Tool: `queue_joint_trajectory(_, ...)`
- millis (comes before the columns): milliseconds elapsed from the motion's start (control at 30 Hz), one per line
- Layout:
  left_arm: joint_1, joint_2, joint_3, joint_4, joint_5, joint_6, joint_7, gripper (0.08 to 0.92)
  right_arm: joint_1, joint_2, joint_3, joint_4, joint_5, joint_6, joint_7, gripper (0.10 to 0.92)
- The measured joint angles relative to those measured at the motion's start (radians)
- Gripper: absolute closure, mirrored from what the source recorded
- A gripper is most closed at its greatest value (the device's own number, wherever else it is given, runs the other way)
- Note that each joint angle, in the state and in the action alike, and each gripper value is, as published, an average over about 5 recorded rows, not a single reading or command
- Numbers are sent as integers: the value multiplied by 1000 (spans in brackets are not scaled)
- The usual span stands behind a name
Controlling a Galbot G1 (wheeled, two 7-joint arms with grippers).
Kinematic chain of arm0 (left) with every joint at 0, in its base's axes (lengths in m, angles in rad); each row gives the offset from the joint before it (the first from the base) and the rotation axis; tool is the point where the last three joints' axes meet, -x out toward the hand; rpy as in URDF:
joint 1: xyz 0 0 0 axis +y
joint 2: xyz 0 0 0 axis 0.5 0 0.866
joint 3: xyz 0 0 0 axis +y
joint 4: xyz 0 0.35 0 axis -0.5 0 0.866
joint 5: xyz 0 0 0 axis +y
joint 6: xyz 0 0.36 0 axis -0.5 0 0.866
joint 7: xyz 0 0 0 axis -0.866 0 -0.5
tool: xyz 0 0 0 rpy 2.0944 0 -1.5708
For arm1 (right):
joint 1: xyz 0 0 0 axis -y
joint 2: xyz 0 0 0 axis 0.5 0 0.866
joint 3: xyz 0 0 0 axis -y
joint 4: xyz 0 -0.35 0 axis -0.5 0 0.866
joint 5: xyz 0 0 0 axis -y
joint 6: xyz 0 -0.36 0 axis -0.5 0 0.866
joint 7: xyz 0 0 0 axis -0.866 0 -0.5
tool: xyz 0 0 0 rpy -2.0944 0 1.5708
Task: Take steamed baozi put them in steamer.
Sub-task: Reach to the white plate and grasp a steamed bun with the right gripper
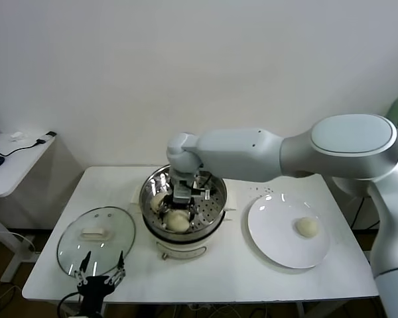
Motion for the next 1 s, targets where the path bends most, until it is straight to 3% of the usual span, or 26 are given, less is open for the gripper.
queue_joint_trajectory(467,-2,-1,5,3,4,-3,0,177,192,-154,-47,-44,240,-15,-129,203)
queue_joint_trajectory(733,-6,-1,7,4,7,-2,2,177,304,-377,-195,-1,357,-229,-136,203)
queue_joint_trajectory(1000,-5,-2,5,12,7,-2,2,177,283,-591,-288,52,363,-446,-95,203)
